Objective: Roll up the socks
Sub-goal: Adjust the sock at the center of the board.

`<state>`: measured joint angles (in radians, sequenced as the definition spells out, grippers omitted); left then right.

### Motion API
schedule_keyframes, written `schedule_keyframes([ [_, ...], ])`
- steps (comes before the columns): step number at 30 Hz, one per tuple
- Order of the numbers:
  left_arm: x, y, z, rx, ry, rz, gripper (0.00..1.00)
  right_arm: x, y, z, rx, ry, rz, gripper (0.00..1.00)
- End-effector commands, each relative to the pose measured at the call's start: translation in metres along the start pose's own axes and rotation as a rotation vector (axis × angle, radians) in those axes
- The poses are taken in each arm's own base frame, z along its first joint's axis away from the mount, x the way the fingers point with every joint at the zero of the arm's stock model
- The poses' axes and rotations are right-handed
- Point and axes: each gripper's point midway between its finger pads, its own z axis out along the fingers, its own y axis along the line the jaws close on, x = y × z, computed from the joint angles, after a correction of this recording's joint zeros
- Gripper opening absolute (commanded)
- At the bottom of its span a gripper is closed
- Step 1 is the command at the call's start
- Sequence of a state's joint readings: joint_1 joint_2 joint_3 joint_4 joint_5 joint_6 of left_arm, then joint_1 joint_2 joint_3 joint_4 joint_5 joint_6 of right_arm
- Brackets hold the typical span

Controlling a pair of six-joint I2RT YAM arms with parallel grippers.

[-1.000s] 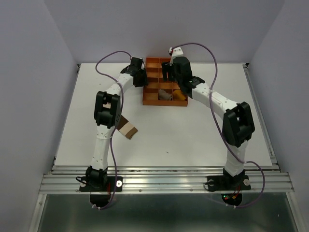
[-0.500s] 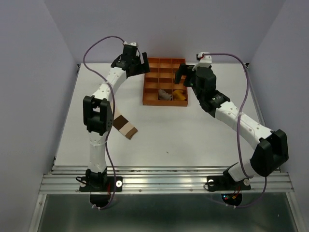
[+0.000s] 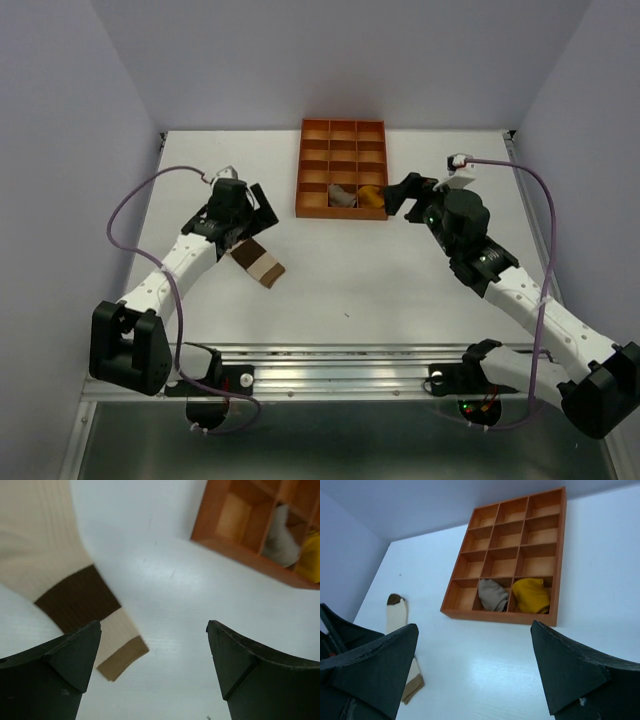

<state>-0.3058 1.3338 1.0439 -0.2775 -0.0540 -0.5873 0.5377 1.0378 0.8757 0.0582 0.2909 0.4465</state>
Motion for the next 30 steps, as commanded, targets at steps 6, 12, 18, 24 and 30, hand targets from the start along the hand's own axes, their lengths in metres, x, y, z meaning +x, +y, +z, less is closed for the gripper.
schedule_keyframes([
  [6,0.084,0.037,0.021,0.021,0.109,-0.074,0.99,0.068,0.022,-0.007,-0.195,0.225,0.027,1.0],
  [12,0.121,0.048,0.045,-0.012,0.223,-0.036,0.99,0.079,0.023,-0.014,-0.243,0.24,0.007,1.0],
  [18,0.178,0.028,0.049,0.02,0.364,0.126,0.99,0.08,0.005,-0.014,-0.162,0.224,-0.012,1.0],
  [24,0.244,-0.008,0.036,0.125,0.503,0.336,0.99,0.093,-0.001,-0.015,-0.15,0.254,-0.018,1.0],
  [30,0.286,-0.044,0.018,0.253,0.564,0.536,0.99,0.088,-0.006,-0.019,-0.138,0.221,-0.026,1.0],
])
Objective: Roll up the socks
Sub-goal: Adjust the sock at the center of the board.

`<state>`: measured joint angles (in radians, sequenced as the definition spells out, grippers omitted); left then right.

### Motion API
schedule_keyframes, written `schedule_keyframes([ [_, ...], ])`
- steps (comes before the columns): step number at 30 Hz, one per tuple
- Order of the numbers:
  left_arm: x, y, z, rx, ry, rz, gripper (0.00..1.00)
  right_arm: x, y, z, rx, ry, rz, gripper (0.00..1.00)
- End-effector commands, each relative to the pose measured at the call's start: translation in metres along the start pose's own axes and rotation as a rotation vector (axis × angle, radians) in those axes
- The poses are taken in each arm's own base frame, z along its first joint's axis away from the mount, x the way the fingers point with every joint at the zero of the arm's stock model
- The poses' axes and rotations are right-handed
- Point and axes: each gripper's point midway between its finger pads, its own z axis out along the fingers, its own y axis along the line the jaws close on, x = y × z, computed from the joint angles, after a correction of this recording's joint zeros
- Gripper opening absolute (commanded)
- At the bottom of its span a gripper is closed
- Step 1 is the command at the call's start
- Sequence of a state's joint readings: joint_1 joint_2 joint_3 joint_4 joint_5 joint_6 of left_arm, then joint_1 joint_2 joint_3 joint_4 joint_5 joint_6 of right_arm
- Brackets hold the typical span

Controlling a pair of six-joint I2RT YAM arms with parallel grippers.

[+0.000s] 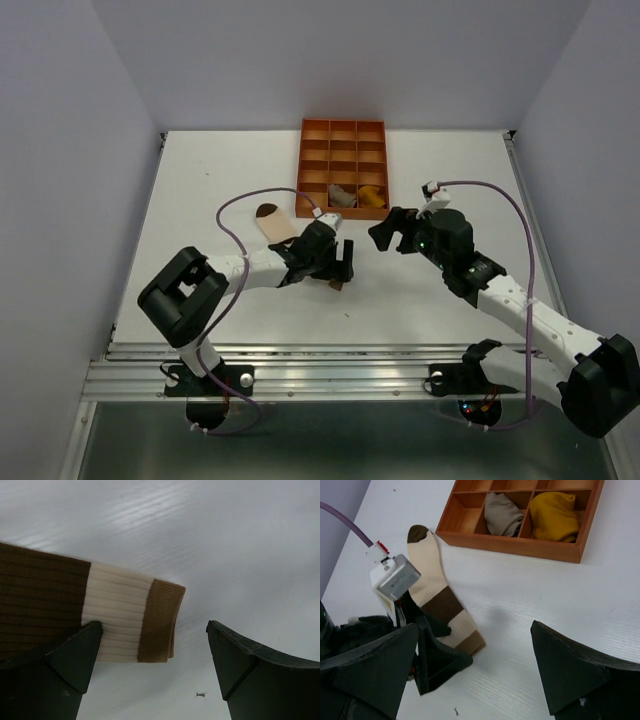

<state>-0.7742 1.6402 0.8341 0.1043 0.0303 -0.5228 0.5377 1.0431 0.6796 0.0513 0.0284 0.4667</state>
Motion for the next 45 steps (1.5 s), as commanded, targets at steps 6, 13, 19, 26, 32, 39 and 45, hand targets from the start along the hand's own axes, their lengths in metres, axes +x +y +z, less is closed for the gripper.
schedule_keyframes([
  [6,0.097,-0.024,-0.015,0.071,0.278,0.175,0.99,-0.02,0.001,-0.009,0.005,-0.08,-0.026,1.0],
  [13,0.083,0.005,-0.044,-0.078,0.173,0.088,0.99,-0.016,0.01,-0.009,-0.055,-0.064,-0.045,1.0],
  [19,0.053,-0.003,-0.069,-0.07,0.094,0.024,0.99,-0.016,0.024,-0.012,-0.139,-0.057,-0.105,1.0],
  [26,-0.012,0.008,-0.111,-0.053,-0.024,-0.156,0.99,-0.006,0.033,-0.001,-0.205,-0.015,-0.28,1.0],
  [32,-0.062,0.055,-0.121,-0.139,-0.14,-0.286,0.99,0.04,0.065,0.006,-0.323,0.053,-0.591,1.0],
  [39,-0.083,0.053,-0.087,-0.061,-0.065,-0.288,0.99,0.117,0.092,0.0,-0.496,0.229,-0.873,1.0],
  [45,-0.087,0.057,-0.055,-0.064,-0.016,-0.253,0.99,0.156,0.091,0.01,-0.487,0.388,-0.983,1.0],
])
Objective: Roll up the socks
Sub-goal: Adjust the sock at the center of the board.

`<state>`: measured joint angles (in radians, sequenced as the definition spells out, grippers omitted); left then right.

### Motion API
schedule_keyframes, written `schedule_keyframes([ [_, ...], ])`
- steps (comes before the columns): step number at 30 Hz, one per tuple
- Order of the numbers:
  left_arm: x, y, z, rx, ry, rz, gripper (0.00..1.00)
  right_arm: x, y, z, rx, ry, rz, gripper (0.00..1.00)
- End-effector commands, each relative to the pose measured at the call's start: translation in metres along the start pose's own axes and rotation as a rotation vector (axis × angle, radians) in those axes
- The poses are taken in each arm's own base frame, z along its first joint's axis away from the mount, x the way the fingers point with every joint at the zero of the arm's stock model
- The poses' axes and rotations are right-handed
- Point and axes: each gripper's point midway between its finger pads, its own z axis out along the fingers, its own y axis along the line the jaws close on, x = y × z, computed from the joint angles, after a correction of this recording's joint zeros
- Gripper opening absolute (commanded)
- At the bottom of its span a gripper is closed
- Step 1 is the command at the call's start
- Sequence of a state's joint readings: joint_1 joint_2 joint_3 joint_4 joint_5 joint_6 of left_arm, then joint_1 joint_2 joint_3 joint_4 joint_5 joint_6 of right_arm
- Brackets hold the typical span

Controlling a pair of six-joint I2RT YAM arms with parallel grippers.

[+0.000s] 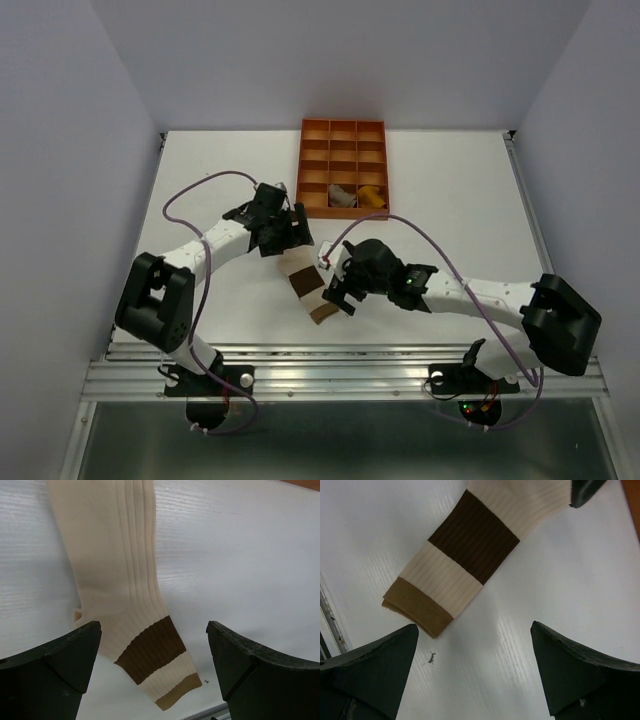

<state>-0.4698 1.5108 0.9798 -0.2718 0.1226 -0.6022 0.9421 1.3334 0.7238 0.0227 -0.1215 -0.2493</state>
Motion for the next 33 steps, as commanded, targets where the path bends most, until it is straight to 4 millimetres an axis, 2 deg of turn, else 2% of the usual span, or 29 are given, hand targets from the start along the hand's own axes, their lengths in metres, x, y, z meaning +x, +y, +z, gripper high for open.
schedule_keyframes([
  [1,-0.017,-0.019,0.007,0.064,-0.014,0.069,0.99,0.006,0.01,0.015,-0.012,0.1,-0.126,1.0],
  [4,-0.014,-0.012,0.026,0.045,0.006,0.101,0.99,0.018,0.016,0.023,-0.002,0.17,-0.148,1.0],
  [6,-0.014,-0.008,0.035,0.024,0.016,0.107,0.99,0.02,0.009,0.024,0.043,0.186,-0.146,1.0],
  [8,-0.012,0.001,0.047,-0.017,0.041,0.119,0.99,0.019,0.013,0.024,0.034,0.184,-0.153,1.0],
  [13,-0.016,0.016,0.063,-0.066,0.054,0.161,0.99,0.015,0.019,0.025,-0.007,0.165,-0.158,1.0],
  [15,-0.021,0.028,0.071,-0.095,0.054,0.168,0.99,0.015,0.019,0.027,-0.01,0.171,-0.174,1.0],
  [16,-0.03,0.036,0.074,-0.138,0.034,0.17,0.99,0.019,0.019,0.029,-0.013,0.186,-0.183,1.0],
  [17,-0.029,0.051,0.078,-0.191,0.06,0.154,0.99,0.019,0.019,0.03,-0.017,0.196,-0.187,1.0],
  [19,-0.035,0.063,0.081,-0.218,0.054,0.166,0.99,0.022,0.014,0.034,-0.001,0.214,-0.211,1.0],
  [20,-0.041,0.068,0.08,-0.219,0.041,0.161,0.99,0.017,0.012,0.035,0.008,0.204,-0.217,1.0],
  [26,-0.071,0.069,0.076,-0.196,-0.021,0.26,0.99,-0.002,0.018,0.051,-0.046,0.141,-0.277,1.0],
  [27,-0.075,0.065,0.076,-0.177,-0.029,0.267,0.99,-0.01,0.018,0.056,-0.054,0.116,-0.292,1.0],
  [30,-0.079,0.054,0.076,-0.131,-0.029,0.287,0.99,-0.014,0.019,0.066,-0.072,0.108,-0.326,1.0],
  [33,-0.092,0.041,0.068,-0.096,-0.06,0.302,0.99,-0.02,0.018,0.076,-0.083,0.089,-0.375,1.0],
])
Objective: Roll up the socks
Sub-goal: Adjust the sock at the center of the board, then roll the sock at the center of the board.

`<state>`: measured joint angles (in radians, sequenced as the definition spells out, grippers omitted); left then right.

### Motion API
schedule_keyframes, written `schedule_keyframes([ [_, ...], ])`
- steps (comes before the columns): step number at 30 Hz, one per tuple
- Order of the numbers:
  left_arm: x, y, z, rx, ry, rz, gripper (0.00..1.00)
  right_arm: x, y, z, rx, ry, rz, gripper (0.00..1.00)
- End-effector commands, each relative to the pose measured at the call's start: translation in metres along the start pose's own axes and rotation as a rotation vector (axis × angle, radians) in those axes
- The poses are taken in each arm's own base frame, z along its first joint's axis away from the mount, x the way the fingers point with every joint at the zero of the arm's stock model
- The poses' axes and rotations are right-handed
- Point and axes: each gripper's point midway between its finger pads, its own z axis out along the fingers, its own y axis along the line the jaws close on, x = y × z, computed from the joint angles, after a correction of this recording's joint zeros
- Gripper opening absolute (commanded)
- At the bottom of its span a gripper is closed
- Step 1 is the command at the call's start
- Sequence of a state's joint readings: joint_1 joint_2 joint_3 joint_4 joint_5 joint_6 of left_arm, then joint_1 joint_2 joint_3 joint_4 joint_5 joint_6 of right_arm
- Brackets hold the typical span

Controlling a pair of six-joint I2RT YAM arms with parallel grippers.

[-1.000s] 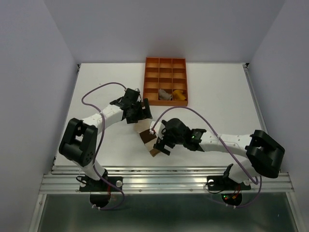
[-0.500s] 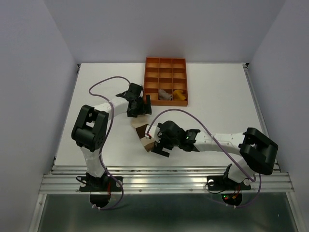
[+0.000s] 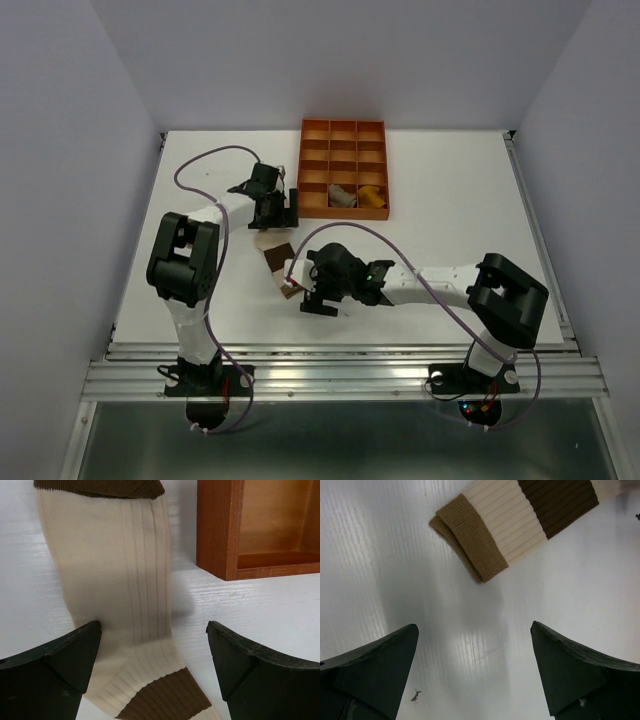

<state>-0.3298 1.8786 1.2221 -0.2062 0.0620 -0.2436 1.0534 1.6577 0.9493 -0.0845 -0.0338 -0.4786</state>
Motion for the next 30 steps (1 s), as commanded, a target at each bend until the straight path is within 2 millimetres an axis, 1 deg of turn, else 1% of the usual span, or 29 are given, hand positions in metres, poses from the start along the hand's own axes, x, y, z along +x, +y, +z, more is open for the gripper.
schedule_keyframes([
  [1,-0.028,-0.013,-0.013,0.056,-0.063,0.056,0.99,-0.039,-0.013,0.009,0.009,-0.11,-0.11,1.0],
  [2,-0.032,-0.016,-0.021,0.063,-0.078,0.057,0.99,-0.045,-0.017,0.01,0.017,-0.118,-0.118,1.0],
  [3,-0.036,-0.018,-0.026,0.069,-0.09,0.045,0.99,-0.045,-0.017,0.016,0.011,-0.111,-0.133,1.0],
  [4,-0.042,-0.022,-0.037,0.081,-0.11,0.042,0.99,-0.051,-0.015,0.018,-0.008,-0.126,-0.15,0.99],
  [6,-0.047,-0.021,-0.049,0.071,-0.126,0.017,0.99,-0.051,-0.015,0.021,-0.015,-0.127,-0.175,0.98],
  [7,-0.05,-0.017,-0.06,0.039,-0.137,-0.021,0.99,-0.046,-0.015,0.026,-0.017,-0.106,-0.179,0.98],
  [9,-0.056,-0.012,-0.073,-0.002,-0.158,-0.076,0.99,-0.047,-0.02,0.027,0.002,-0.093,-0.202,0.97],
  [10,-0.059,-0.003,-0.083,-0.055,-0.193,-0.125,0.99,-0.047,-0.02,0.027,-0.004,-0.096,-0.224,0.97],
  [11,-0.057,0.002,-0.086,-0.076,-0.195,-0.164,0.99,-0.052,-0.019,0.027,-0.013,-0.111,-0.228,0.95],
  [13,-0.047,0.01,-0.088,-0.102,-0.181,-0.225,0.99,-0.055,-0.009,0.028,-0.069,-0.128,-0.229,0.92],
  [14,-0.043,0.016,-0.092,-0.127,-0.179,-0.261,0.99,-0.054,-0.007,0.029,-0.081,-0.126,-0.227,0.92],
  [15,-0.034,0.022,-0.091,-0.149,-0.168,-0.316,0.99,-0.051,-0.009,0.032,-0.088,-0.124,-0.219,0.92],
  [17,-0.027,0.034,-0.095,-0.207,-0.18,-0.357,0.99,-0.048,-0.001,0.037,-0.126,-0.117,-0.217,0.89],
  [18,-0.023,0.037,-0.095,-0.221,-0.184,-0.395,0.99,-0.048,-0.001,0.038,-0.126,-0.117,-0.215,0.87],
  [19,-0.013,0.041,-0.092,-0.232,-0.168,-0.402,0.99,-0.047,-0.006,0.039,-0.118,-0.113,-0.21,0.85],
  [21,-0.01,0.045,-0.094,-0.234,-0.181,-0.421,0.99,-0.045,-0.007,0.042,-0.115,-0.106,-0.214,0.84],
  [22,-0.003,0.048,-0.092,-0.242,-0.172,-0.421,0.99,-0.043,-0.005,0.046,-0.127,-0.101,-0.212,0.82],
  [23,-0.002,0.05,-0.093,-0.249,-0.177,-0.433,0.99,-0.044,-0.005,0.048,-0.126,-0.1,-0.21,0.81],
  [24,0.003,0.051,-0.092,-0.251,-0.172,-0.437,0.99,-0.042,-0.004,0.054,-0.132,-0.09,-0.204,0.79],
  [25,0.007,0.052,-0.09,-0.255,-0.164,-0.437,0.99,-0.039,-0.003,0.056,-0.134,-0.083,-0.202,0.79],
  [26,0.007,0.052,-0.091,-0.25,-0.17,-0.44,0.99,-0.038,-0.008,0.058,-0.128,-0.081,-0.192,0.74],
  [27,0.009,0.053,-0.089,-0.252,-0.167,-0.441,0.99,-0.037,-0.007,0.06,-0.135,-0.079,-0.191,0.7],
  [29,0.015,0.055,-0.086,-0.257,-0.151,-0.439,0.99,-0.037,-0.004,0.062,-0.147,-0.082,-0.186,0.67],
  [30,0.015,0.055,-0.085,-0.258,-0.151,-0.44,0.99,-0.037,-0.008,0.062,-0.145,-0.085,-0.176,0.66],
])
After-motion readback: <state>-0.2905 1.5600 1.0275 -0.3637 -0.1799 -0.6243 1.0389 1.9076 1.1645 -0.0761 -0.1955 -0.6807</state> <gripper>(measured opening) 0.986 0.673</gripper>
